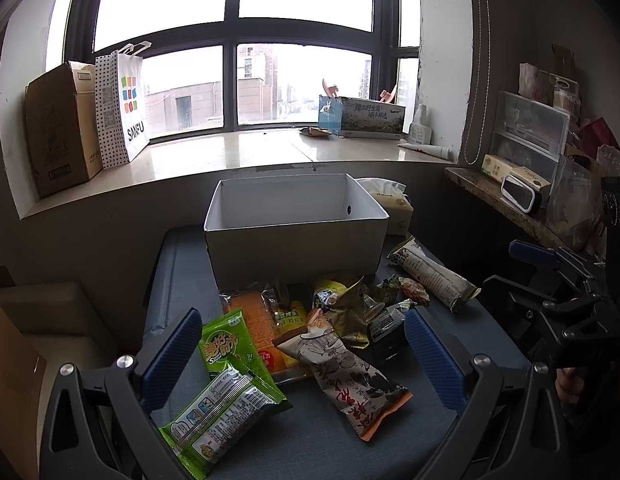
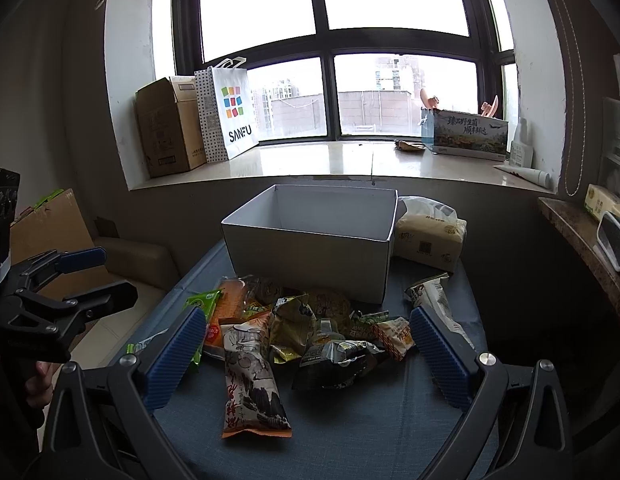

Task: Organize snacks
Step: 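Grasp the long white packet with the right gripper while the left grasps a green seaweed pack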

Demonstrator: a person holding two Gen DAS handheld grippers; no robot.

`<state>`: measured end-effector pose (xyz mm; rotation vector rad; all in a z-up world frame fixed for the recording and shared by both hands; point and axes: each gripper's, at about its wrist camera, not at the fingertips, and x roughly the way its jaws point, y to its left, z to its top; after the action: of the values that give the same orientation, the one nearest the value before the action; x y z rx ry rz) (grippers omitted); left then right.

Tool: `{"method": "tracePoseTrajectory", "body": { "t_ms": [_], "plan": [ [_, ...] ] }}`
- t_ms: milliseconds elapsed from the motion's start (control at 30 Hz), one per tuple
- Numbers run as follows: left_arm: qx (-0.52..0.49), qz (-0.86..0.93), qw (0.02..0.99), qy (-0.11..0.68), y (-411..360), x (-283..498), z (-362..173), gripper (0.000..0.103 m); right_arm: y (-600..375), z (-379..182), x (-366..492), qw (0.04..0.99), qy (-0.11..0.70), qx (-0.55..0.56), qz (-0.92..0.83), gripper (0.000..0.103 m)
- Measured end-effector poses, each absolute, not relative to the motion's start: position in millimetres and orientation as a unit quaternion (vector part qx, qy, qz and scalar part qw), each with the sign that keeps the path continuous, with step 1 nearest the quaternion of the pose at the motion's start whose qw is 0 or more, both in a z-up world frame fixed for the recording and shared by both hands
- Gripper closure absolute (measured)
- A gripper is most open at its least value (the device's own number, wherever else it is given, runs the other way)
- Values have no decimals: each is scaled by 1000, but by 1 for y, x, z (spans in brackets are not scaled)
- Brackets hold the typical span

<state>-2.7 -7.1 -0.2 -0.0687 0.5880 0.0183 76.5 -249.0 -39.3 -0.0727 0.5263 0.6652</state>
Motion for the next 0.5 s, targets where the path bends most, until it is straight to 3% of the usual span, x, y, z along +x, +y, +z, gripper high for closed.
{"method": "tracePoseTrajectory", "body": {
  "t_ms": [167,500],
  "plan": [
    [-33,-7,964,265,-6,-7,1,0,-267,-53,110,908,282,-6,308,0],
    [-27,-11,963,267,0,-9,-13,0,-287,-125,244,901,388,-62,182,0]
  ]
}}
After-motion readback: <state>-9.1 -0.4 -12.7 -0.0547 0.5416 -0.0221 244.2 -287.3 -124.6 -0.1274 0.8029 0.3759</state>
